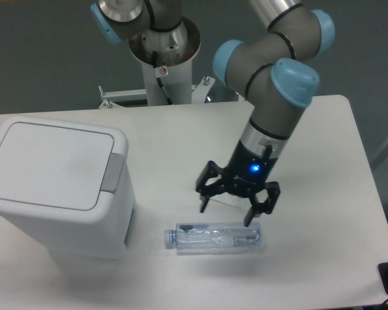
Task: Open the trash can
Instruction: 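Move the open gripper toward the white trash can's lid edge, then push the gripper against the lid edge to flip the lid open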
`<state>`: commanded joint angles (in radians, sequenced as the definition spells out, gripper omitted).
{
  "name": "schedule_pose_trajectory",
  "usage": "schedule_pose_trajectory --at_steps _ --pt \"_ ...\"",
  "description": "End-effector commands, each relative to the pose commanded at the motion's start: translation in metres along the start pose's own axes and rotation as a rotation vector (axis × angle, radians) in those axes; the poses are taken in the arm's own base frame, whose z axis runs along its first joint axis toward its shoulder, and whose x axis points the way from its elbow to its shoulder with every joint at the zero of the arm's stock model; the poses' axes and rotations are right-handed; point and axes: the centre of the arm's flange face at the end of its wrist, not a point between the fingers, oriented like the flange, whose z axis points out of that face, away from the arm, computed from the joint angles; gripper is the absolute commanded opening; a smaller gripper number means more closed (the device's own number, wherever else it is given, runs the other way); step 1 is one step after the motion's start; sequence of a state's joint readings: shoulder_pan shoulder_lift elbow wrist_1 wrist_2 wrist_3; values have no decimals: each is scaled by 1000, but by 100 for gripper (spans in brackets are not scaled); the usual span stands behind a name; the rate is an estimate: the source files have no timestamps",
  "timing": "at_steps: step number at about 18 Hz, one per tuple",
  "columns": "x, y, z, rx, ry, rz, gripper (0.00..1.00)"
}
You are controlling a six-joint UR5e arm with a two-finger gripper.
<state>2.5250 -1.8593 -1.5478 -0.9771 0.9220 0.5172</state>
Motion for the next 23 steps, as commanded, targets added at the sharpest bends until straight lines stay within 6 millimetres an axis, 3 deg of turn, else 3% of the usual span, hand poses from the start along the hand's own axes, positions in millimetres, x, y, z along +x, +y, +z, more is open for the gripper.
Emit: schedule_pose_trajectory --at_steps 3,9,15,23 --pt "21 -4 4 -3 36 -24 100" --pt "84 -9 -23 42 93 13 100" --pt "99 9 -11 8 106 12 100" --pt "97 17 4 -13 117 6 100"
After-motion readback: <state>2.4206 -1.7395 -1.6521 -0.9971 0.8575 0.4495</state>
